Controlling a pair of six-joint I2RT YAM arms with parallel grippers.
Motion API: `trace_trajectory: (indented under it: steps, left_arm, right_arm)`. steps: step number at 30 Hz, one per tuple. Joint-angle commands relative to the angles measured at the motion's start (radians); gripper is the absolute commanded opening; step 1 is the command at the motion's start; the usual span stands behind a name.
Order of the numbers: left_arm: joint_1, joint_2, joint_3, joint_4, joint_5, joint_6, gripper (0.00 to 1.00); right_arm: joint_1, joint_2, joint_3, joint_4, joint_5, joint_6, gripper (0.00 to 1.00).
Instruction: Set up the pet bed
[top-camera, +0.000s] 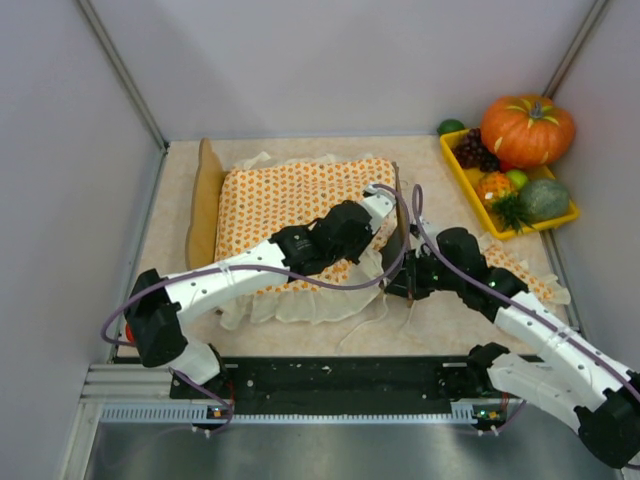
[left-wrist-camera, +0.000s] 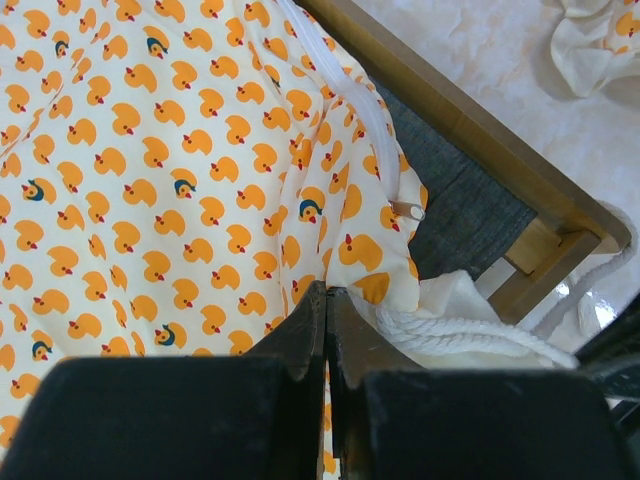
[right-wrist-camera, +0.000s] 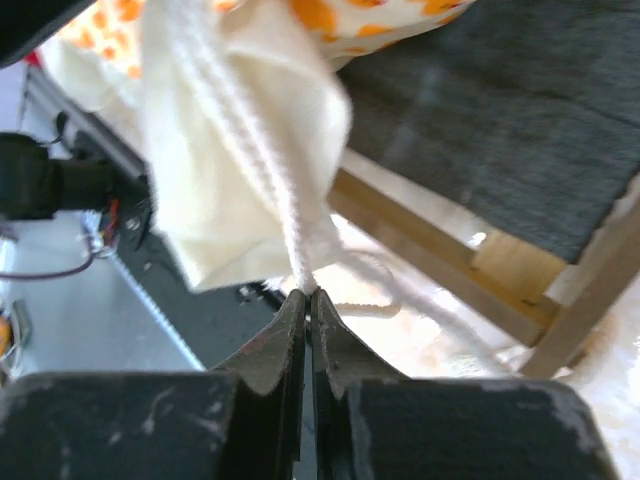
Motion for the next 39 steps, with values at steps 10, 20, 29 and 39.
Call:
trace_trajectory:
  steps: [10, 20, 29, 39]
  left_arm:
    - [0.050, -0.094, -0.039, 0.053, 0.041, -0.034, 0.00]
    - [0.072, -0.110, -0.069, 0.071, 0.065, -0.054, 0.00]
    - [0.079, -0.118, -0.080, 0.074, 0.072, -0.059, 0.00]
    - [0.091, -0.135, -0.105, 0.087, 0.081, -0.065, 0.00]
  right_arm:
    - [0.013, -0.058, 0.088, 0.103, -0.267, 0.111, 0.00]
    - [0.038, -0.016, 0.126, 0.132, -0.331, 0.134, 0.04]
    - [0.039, -0.081, 0.220, -0.172, 0.084, -0.060, 0.60]
    - [0.039, -0.049, 0.192, -0.230, 0.223, -0.211, 0.57]
